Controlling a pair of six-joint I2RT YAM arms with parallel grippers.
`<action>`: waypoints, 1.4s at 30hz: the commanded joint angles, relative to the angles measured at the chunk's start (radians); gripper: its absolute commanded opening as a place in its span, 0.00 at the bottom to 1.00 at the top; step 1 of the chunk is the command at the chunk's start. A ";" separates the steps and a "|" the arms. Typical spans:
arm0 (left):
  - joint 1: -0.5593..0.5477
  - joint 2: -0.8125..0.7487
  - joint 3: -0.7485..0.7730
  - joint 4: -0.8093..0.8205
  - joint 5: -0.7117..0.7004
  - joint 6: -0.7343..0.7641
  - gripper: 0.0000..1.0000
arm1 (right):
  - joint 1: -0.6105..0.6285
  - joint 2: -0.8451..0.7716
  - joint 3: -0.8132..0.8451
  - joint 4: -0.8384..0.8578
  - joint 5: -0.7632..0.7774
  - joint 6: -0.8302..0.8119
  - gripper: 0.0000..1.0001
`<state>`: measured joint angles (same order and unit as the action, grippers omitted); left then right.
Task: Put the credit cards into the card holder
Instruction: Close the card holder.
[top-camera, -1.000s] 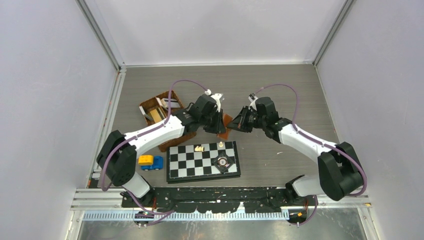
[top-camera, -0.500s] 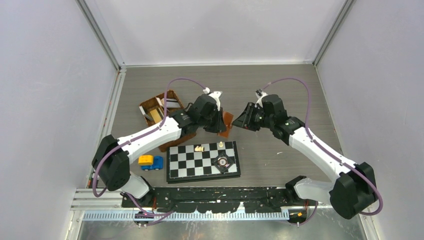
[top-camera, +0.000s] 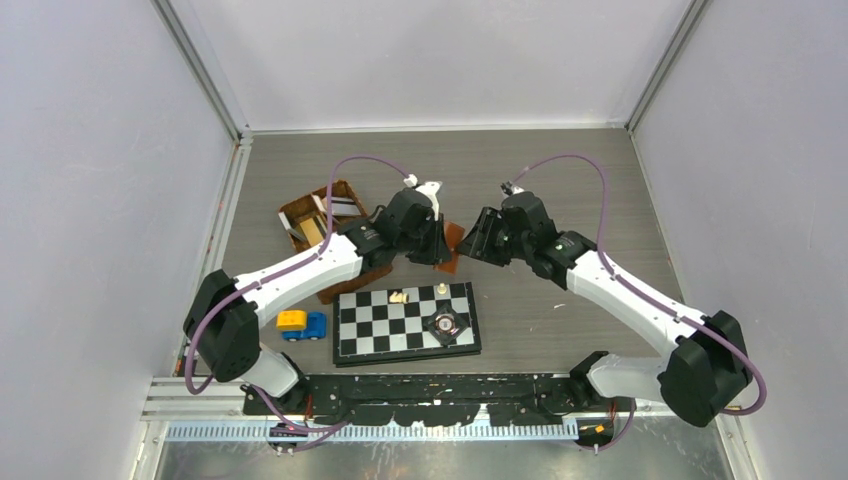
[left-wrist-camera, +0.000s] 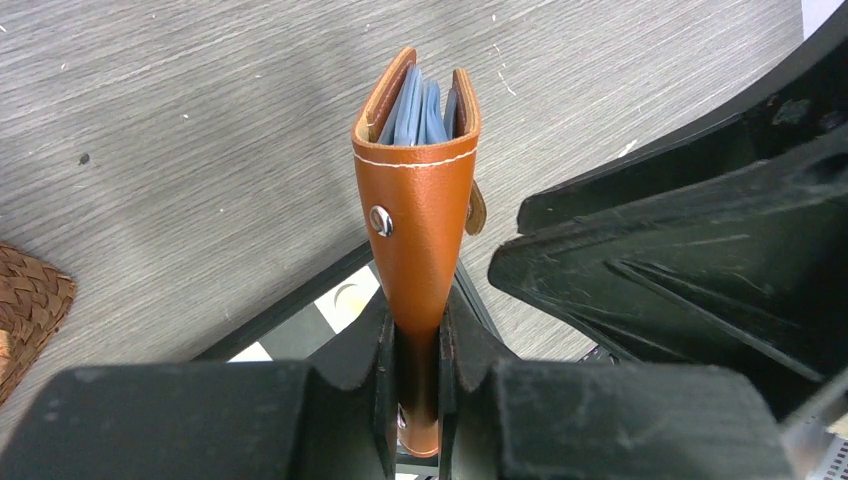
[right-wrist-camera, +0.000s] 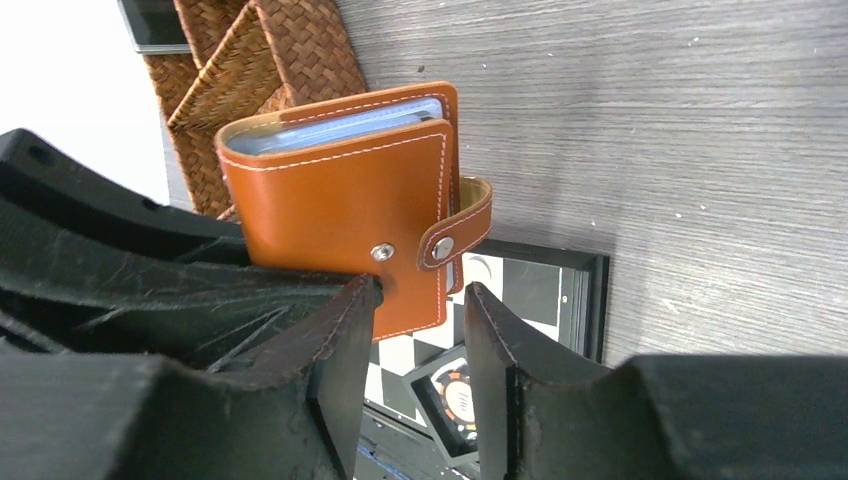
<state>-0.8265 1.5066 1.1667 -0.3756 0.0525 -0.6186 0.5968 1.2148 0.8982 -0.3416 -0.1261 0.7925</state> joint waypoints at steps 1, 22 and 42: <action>-0.003 -0.047 0.034 0.019 -0.008 -0.002 0.00 | 0.021 0.033 0.057 0.010 0.084 0.034 0.41; -0.003 -0.049 0.028 0.012 -0.018 0.001 0.00 | 0.032 0.024 0.041 0.027 0.073 -0.011 0.02; -0.014 -0.079 0.031 0.009 0.068 0.132 0.00 | -0.121 -0.123 -0.150 0.302 -0.450 -0.250 0.00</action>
<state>-0.8326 1.4673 1.1667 -0.3840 0.1116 -0.5312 0.5018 1.1412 0.7692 -0.1543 -0.4404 0.5808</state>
